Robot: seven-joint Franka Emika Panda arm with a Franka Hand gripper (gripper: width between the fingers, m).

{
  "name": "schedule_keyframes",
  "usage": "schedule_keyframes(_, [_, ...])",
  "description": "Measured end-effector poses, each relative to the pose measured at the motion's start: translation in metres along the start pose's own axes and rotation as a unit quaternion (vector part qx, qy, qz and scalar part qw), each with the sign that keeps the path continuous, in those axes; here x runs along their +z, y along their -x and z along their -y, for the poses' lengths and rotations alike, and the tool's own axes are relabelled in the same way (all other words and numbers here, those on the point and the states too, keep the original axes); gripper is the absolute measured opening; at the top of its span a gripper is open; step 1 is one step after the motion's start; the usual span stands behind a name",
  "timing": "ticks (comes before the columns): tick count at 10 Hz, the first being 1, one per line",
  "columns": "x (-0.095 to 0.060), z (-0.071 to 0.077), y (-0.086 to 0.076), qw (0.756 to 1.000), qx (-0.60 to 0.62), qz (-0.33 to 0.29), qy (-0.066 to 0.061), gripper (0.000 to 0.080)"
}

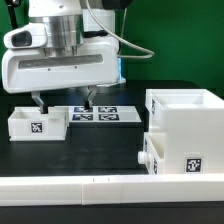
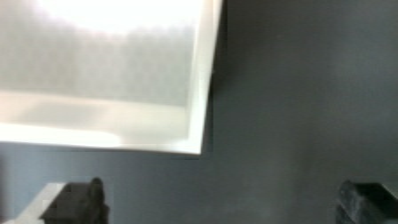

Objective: Assemble drawer

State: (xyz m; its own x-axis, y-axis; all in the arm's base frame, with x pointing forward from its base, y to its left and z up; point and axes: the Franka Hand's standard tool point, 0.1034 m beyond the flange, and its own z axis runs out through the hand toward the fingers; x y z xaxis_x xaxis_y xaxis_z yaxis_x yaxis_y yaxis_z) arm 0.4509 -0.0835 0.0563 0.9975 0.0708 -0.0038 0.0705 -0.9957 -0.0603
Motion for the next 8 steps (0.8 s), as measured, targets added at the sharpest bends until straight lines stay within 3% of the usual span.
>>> schedule_keyframes(3, [0.003,0.003,0.019,0.995,0.099,0.010,0.003,0.0649])
schedule_keyframes(8, [0.004,0.004,0.019,0.996,0.093,0.011,0.001,0.0649])
